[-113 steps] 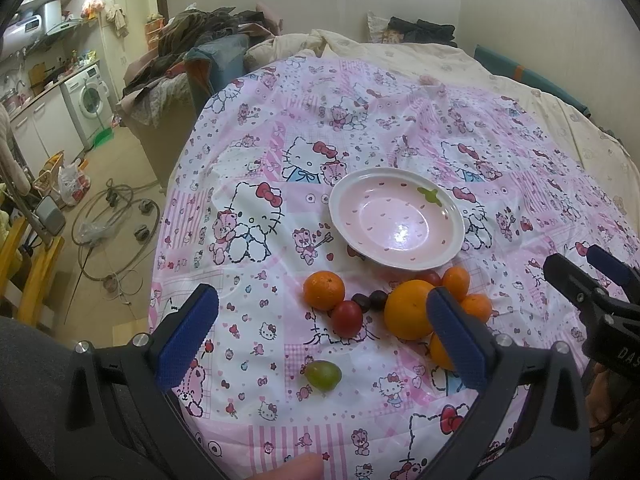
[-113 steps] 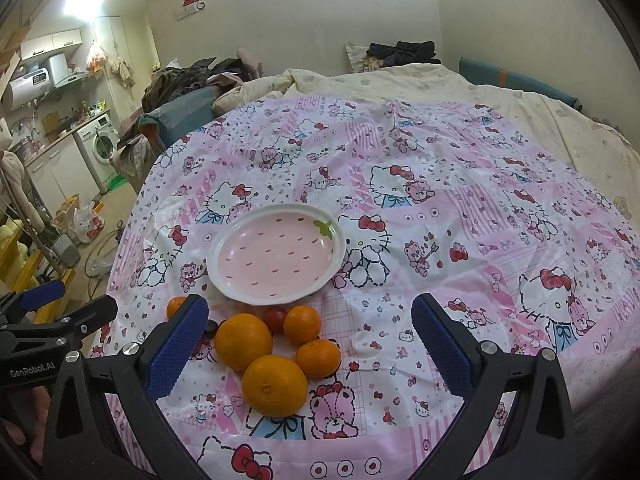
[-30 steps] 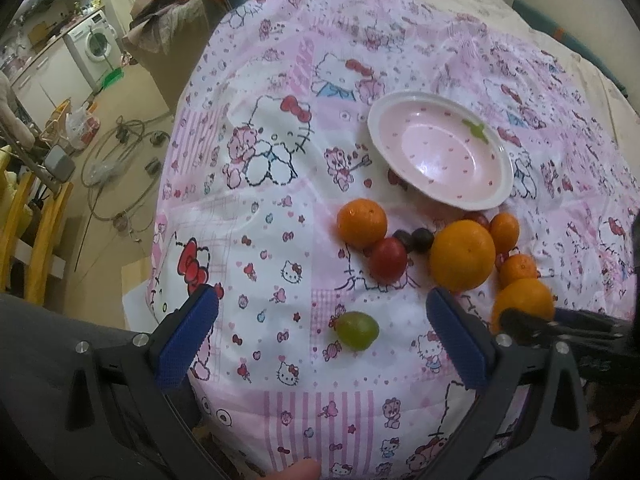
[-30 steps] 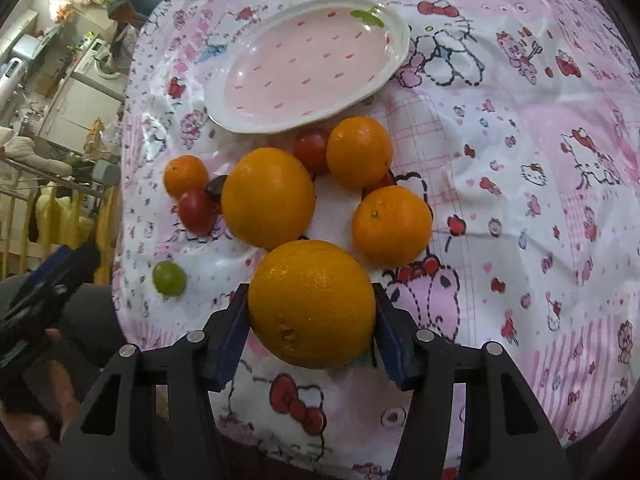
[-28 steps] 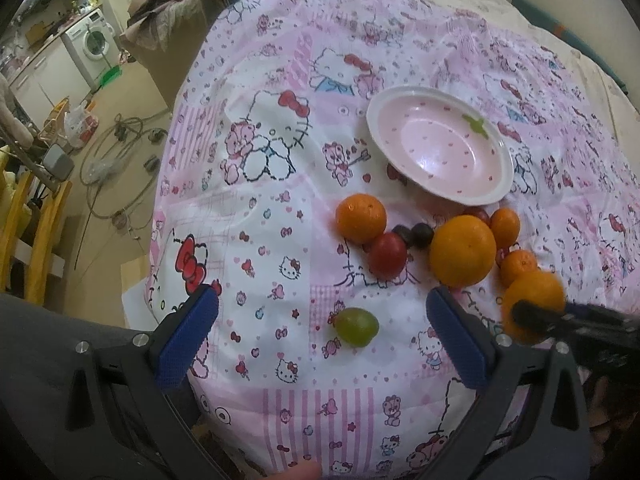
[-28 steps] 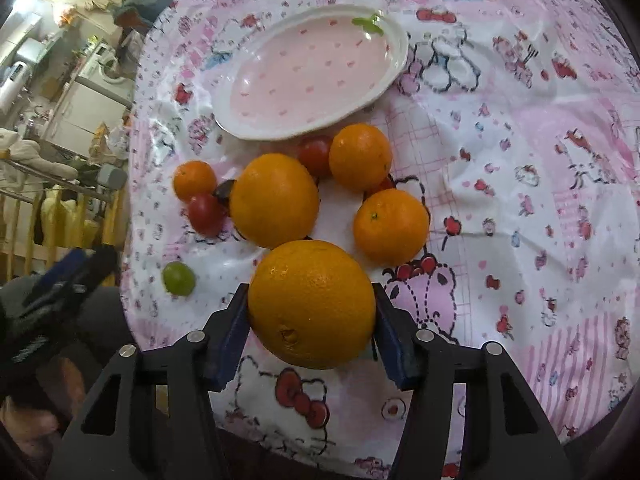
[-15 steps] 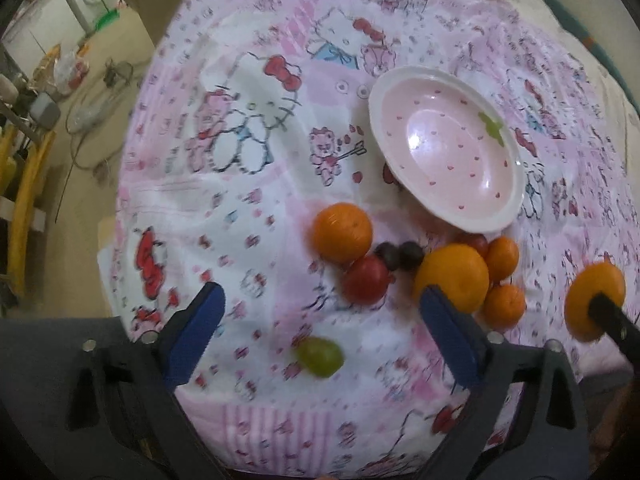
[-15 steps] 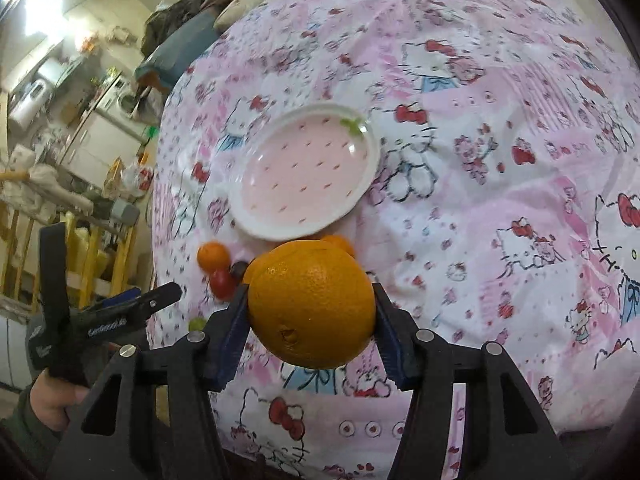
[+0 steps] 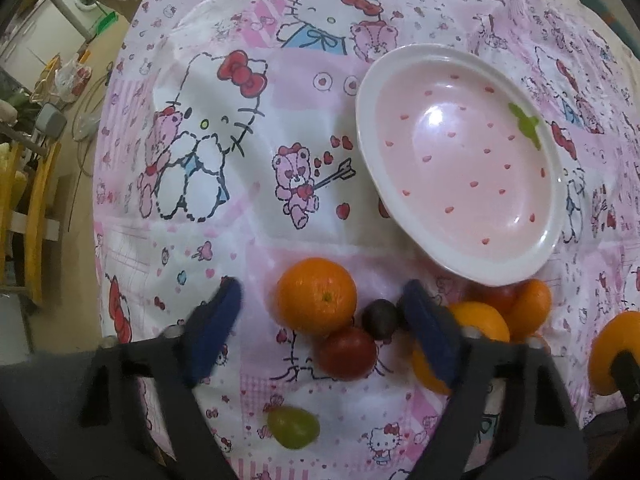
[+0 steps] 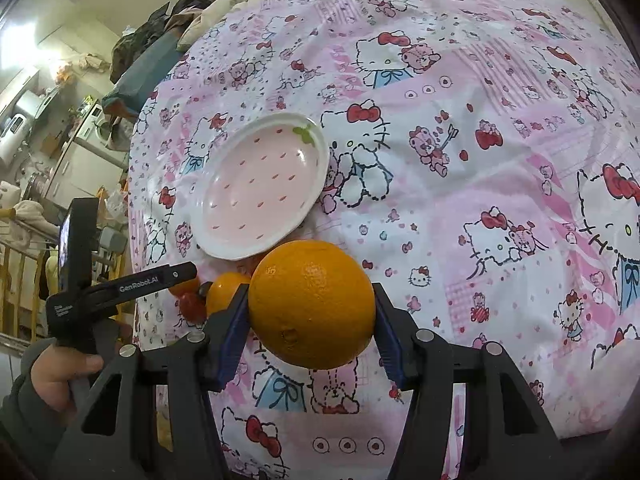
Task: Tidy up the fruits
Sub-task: 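Lift the large orange with the right gripper while the left gripper grasps a small tangerine, then lower the large orange onto the white plate and open the right gripper while the left carries the tangerine over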
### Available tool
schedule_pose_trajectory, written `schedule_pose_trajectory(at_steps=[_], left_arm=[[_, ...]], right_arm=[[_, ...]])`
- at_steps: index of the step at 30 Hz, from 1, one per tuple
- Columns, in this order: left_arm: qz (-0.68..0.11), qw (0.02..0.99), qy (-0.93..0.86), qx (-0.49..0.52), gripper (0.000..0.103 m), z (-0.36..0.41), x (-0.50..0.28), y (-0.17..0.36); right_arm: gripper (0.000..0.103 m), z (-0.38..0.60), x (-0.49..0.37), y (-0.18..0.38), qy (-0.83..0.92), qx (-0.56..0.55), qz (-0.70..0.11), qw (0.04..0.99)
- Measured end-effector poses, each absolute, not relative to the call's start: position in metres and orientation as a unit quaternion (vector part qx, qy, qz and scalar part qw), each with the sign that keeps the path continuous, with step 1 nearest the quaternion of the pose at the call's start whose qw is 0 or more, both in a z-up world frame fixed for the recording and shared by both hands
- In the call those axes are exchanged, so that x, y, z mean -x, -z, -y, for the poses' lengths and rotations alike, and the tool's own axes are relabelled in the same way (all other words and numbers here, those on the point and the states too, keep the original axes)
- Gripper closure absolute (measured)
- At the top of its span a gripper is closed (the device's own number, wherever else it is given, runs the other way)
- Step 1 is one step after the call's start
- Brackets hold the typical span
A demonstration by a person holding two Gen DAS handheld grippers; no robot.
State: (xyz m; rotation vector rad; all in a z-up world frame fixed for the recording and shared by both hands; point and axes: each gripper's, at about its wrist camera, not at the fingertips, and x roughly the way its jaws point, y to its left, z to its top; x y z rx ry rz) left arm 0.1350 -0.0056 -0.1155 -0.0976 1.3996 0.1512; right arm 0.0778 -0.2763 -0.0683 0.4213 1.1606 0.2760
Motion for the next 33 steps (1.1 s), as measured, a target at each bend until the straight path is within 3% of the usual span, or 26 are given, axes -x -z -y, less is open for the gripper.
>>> schedule_pose_trajectory(at_steps=[2,4,6,18,33], left_arm=[[-0.648,0.756,-0.073,0.052,0.039,0.003,-0.136,0.121],[-0.65,0.754,-0.079,0.056,0.058,0.002,-0.137,0.124],[-0.648,0.755,-0.076,0.064,0.064,0.001,-0.137,0.125],[-0.638,0.765,-0.06,0.07,0.066,-0.005,-0.132,0.112],[-0.572,0.817,-0.043,0.058,0.066,-0.014,-0.118,0.045]], right_arm=[[0.044,0.277,-0.079,0.068,-0.127,-0.197,-0.542,0.807],[0.044,0.277,-0.079,0.069,-0.127,-0.198,-0.543,0.806],[0.044,0.277,-0.08,0.07,-0.127,-0.197,-0.543,0.806],[0.044,0.27,-0.081,0.07,-0.133,-0.187,-0.543,0.808],[0.044,0.279,-0.077,0.047,-0.146,-0.216,-0.502,0.825]])
